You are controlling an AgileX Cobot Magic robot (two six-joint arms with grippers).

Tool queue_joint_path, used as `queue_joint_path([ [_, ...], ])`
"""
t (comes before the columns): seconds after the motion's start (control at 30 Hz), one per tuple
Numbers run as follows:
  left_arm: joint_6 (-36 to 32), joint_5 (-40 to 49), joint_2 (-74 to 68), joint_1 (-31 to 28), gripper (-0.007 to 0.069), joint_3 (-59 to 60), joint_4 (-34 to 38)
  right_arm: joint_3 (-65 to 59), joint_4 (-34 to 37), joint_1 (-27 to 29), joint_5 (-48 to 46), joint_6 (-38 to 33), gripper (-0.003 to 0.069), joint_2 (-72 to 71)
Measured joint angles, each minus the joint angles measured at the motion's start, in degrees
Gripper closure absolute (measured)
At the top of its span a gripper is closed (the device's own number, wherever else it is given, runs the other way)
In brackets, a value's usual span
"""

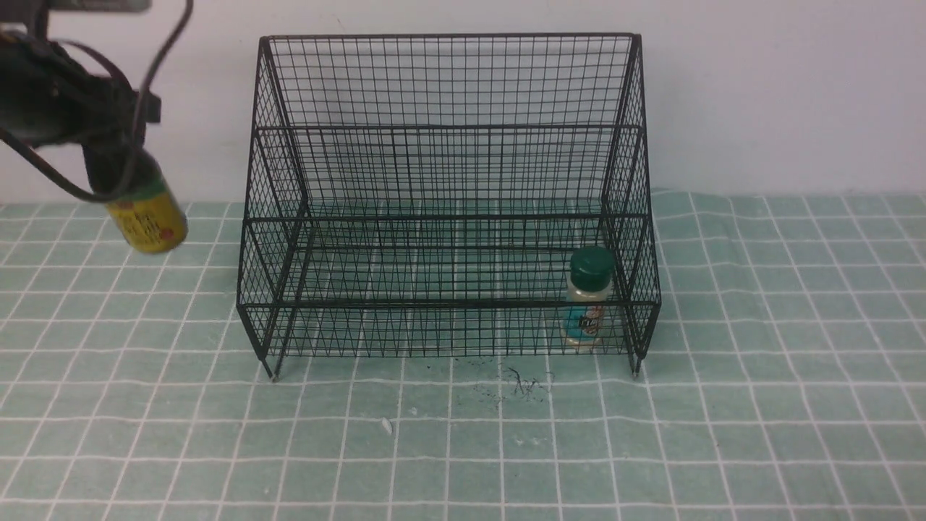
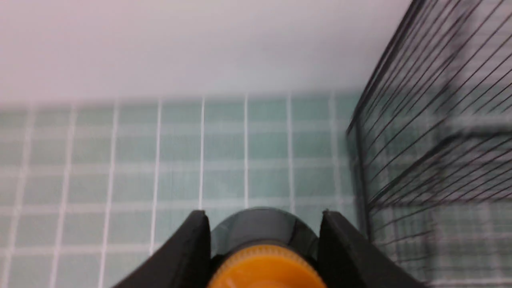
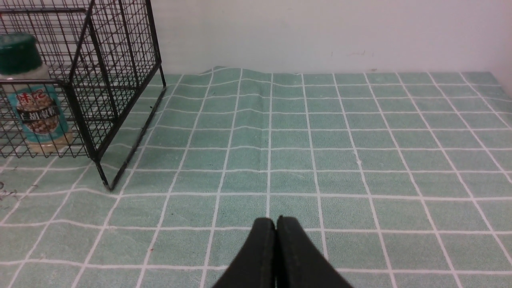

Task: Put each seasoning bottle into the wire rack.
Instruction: Use the left arm to put the condiment bottle back on the shelf

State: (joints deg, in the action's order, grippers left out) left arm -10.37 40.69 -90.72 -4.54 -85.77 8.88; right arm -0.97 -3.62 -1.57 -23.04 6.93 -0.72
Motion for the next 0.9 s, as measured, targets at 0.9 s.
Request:
queue_joint_path([
  [0.9,0.3,-0.4,-11.3,15.6,0.0314,-8.9,1.9,0.0,0.0,0.0,0.0,0.0,0.0671,0.0],
])
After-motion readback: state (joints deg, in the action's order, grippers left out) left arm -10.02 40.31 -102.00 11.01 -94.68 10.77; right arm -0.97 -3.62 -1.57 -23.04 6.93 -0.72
